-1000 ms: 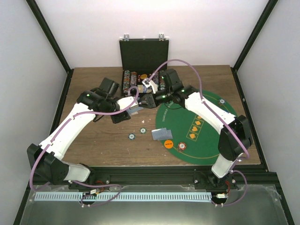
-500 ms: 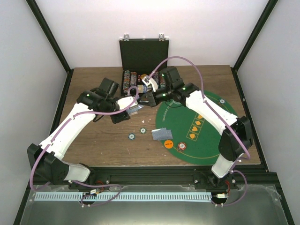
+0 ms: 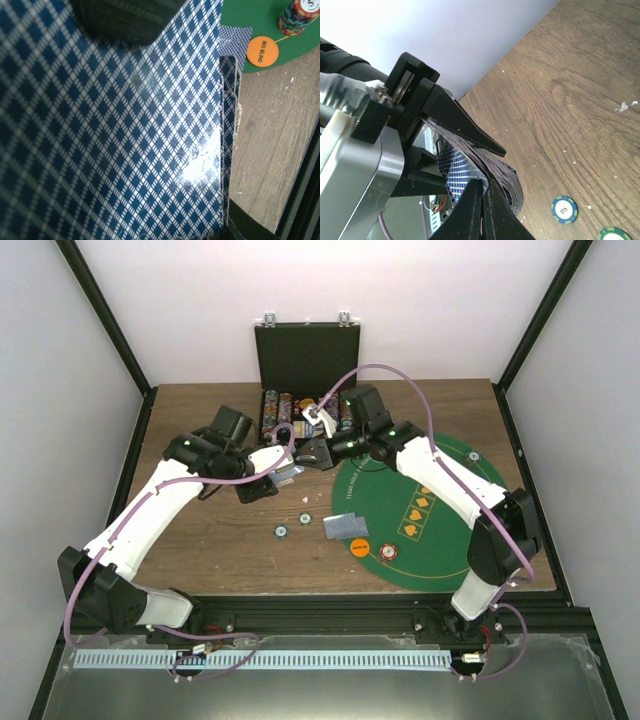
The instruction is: Distribute texas hold em gaming equipment
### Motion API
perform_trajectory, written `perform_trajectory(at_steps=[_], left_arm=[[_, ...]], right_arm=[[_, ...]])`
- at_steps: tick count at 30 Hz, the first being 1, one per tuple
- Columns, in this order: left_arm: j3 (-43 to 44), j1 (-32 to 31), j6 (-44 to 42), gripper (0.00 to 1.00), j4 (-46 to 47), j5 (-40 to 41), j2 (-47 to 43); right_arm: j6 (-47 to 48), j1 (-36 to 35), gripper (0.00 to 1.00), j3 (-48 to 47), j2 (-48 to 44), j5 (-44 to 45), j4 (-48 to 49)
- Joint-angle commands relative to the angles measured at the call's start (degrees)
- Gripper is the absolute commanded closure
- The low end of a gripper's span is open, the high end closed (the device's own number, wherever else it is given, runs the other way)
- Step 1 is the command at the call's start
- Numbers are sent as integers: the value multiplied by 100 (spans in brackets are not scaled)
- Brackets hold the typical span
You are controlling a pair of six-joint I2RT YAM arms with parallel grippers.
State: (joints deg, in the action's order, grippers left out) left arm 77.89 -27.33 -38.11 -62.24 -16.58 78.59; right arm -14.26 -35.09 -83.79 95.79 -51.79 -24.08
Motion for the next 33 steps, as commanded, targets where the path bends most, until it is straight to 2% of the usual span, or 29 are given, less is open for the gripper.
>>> perform_trajectory(at_steps=[1, 12, 33], left_arm=[[-24, 36, -4, 61, 98, -153, -102], [-62, 87, -21, 61, 123, -179, -71], [-41, 158, 3, 61, 92, -281, -130]], right_arm=[[301, -4, 99, -223, -290, 140, -204], [665, 208, 99, -494, -410, 61, -802], [398, 626, 99, -442, -573, -537, -612]])
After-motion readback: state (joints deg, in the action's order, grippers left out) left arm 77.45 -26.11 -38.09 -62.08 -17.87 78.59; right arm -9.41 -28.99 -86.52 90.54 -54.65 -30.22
